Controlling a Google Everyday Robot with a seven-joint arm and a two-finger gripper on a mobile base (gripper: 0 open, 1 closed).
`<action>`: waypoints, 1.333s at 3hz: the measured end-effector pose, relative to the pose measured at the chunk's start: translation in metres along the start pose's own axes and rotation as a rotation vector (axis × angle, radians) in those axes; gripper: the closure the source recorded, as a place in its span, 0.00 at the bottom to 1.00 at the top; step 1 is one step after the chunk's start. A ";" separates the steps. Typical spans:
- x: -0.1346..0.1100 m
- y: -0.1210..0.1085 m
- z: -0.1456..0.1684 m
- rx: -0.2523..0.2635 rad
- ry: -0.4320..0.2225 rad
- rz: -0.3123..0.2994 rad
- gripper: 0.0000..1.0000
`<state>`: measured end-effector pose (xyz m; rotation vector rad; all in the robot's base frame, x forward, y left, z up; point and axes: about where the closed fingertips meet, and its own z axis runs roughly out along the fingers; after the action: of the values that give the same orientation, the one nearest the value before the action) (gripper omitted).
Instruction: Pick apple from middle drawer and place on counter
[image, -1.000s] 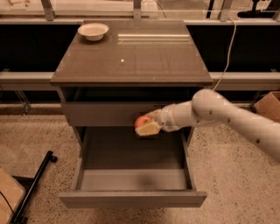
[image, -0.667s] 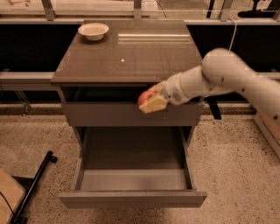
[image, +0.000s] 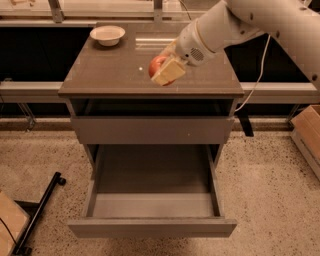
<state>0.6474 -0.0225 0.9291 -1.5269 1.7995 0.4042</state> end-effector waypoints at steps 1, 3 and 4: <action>0.011 -0.012 0.016 0.005 -0.010 0.026 1.00; 0.028 -0.095 0.054 0.102 -0.055 0.102 1.00; 0.043 -0.121 0.078 0.095 -0.053 0.143 0.81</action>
Offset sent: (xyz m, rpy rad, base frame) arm 0.1082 -0.0112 -0.0269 0.0730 -0.0428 -0.1254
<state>0.7856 -0.0319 0.8710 -1.3157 1.8659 0.4185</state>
